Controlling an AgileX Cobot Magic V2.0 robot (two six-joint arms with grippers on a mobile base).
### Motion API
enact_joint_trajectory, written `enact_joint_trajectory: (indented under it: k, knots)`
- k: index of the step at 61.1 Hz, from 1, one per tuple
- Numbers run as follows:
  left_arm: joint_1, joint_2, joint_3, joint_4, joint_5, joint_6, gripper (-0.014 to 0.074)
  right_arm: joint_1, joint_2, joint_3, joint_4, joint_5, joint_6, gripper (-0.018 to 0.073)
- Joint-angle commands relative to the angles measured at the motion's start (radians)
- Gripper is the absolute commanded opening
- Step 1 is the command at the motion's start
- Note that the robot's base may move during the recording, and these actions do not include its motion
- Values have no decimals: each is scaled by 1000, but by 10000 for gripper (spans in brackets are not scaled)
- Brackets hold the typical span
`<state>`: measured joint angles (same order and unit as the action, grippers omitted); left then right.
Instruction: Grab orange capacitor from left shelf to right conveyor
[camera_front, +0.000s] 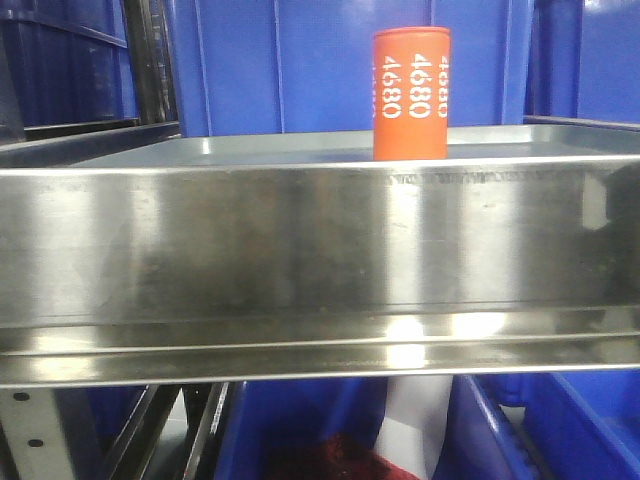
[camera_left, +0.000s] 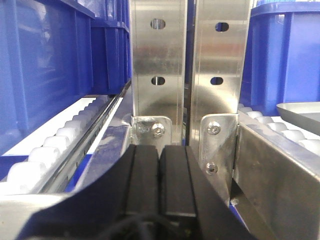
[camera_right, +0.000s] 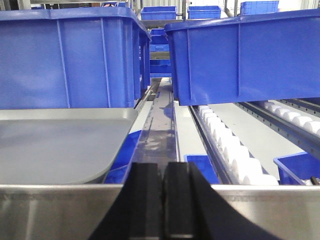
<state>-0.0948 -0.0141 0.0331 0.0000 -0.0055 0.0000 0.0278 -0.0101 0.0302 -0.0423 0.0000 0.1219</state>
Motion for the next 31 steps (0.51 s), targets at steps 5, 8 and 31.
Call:
enact_joint_trajectory:
  k: [5, 8, 31]
  knots:
    - [-7, 10, -8, -5, -85, 0, -105, 1, -20, 3, -10, -91, -7, 50]
    - [-7, 10, -8, -5, -85, 0, -105, 1, -20, 3, -10, -91, -7, 50]
    - [-7, 10, -8, -5, -85, 0, -105, 1, -20, 3, -9, -98, -7, 50]
